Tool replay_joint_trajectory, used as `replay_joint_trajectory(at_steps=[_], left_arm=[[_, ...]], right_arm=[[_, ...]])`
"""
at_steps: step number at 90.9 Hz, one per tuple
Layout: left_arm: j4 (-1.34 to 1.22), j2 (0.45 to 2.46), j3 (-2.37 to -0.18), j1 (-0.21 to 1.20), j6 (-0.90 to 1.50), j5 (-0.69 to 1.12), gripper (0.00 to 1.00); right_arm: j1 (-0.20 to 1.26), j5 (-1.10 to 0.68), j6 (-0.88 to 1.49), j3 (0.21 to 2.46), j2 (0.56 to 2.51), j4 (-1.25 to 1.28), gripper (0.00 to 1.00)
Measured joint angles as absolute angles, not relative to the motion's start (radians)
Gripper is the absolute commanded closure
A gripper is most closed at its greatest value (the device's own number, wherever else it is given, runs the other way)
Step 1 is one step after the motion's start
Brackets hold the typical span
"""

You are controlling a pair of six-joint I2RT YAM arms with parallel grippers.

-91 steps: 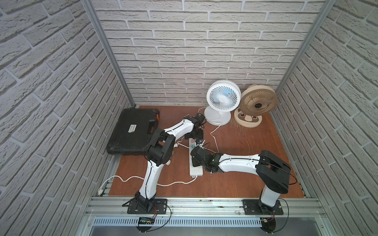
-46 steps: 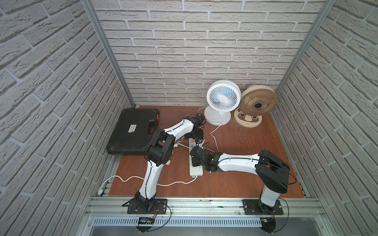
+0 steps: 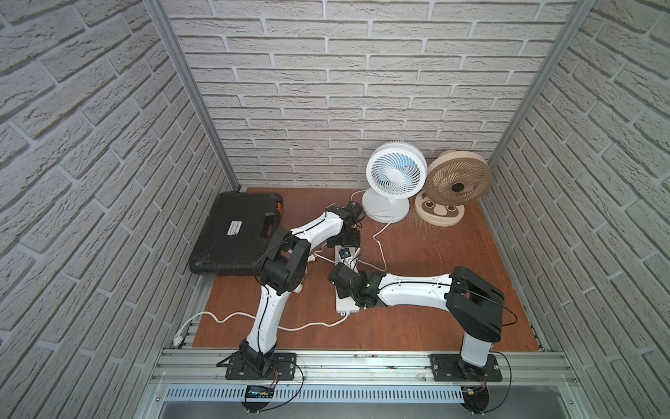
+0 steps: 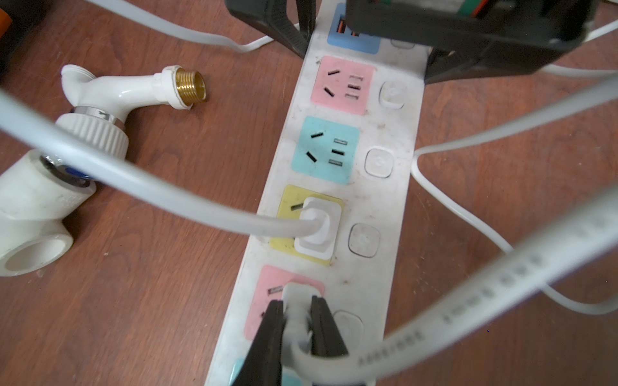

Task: Unplug the desk fan from the power strip
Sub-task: Remove the plug from the socket.

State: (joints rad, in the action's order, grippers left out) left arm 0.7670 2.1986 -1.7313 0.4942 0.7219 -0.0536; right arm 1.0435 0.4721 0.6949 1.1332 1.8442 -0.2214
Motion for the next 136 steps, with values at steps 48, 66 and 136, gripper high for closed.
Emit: replay_joint_trajectory(at_steps=[48, 66, 136], left_arm=[[0.752, 2.191, -1.716, 0.494, 0.719, -0.054, 1.00], [0.751, 2.190, -1.715, 0.494, 0.720, -0.054, 1.00], [0.749, 2.189, -1.714, 0.494, 0.720, -0.052, 1.00]], right_arm=[[1.018, 0.427, 0.733, 1.045, 1.804, -0.105, 0.97], [1.003, 0.390, 0.755, 1.021, 1.790, -0.072, 0.97], [1.061, 0.519, 0.698, 1.174, 1.871, -0.271, 0.97]])
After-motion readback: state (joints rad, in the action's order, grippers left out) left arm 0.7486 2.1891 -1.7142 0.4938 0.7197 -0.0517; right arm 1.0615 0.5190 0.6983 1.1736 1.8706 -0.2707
